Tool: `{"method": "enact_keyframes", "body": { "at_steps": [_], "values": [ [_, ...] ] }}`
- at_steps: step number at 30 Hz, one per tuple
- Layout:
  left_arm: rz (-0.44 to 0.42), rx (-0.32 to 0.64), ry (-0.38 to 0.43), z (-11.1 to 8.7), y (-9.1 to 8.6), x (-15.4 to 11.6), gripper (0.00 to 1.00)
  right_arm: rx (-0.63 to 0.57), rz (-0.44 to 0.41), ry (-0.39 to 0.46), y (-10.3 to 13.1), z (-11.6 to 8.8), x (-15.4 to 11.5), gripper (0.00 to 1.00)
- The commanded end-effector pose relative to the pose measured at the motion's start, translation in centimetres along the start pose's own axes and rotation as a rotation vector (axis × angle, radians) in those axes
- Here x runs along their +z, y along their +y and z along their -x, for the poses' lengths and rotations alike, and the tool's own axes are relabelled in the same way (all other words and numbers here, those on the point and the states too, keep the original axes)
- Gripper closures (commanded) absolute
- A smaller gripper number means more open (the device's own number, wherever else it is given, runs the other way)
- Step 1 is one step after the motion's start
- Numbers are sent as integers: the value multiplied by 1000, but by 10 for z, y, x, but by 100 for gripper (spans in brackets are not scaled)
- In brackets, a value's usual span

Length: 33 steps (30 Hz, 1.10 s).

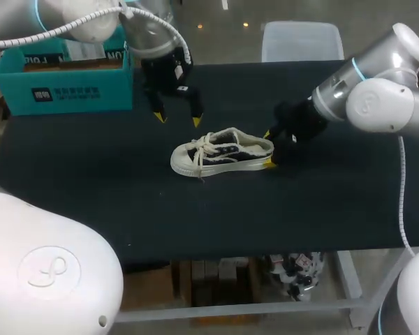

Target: Open the shoe tongue, take the insole out of the shoe, put the insole back into the shoe, and pack the shoe into the shoebox

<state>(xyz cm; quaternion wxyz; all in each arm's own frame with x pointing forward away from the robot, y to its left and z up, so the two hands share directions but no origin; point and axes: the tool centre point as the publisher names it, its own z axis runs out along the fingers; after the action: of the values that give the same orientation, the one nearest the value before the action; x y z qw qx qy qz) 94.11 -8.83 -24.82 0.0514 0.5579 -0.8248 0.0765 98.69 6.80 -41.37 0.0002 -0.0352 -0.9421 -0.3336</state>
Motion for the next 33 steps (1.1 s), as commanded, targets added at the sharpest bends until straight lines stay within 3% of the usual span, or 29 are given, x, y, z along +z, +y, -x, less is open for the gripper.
{"method": "enact_keyframes", "body": {
  "at_steps": [1,17,18,19,20,33],
  "values": [
    [-1,-7,-1,-3,-6,9,0,5,16,16,-3,4,7,0],
    [-2,-44,42,-6,-14,23,0,23,41,43,0,-1,20,0],
    [-2,-48,42,-7,-16,24,0,22,42,43,1,-2,20,22],
    [0,-52,43,-8,-17,25,0,22,43,42,1,-2,21,76],
    [2,-57,43,-9,-18,25,0,22,45,41,0,-3,22,100],
    [-12,-88,-42,-40,-26,25,0,33,86,31,-4,-10,27,100]
  ]
}}
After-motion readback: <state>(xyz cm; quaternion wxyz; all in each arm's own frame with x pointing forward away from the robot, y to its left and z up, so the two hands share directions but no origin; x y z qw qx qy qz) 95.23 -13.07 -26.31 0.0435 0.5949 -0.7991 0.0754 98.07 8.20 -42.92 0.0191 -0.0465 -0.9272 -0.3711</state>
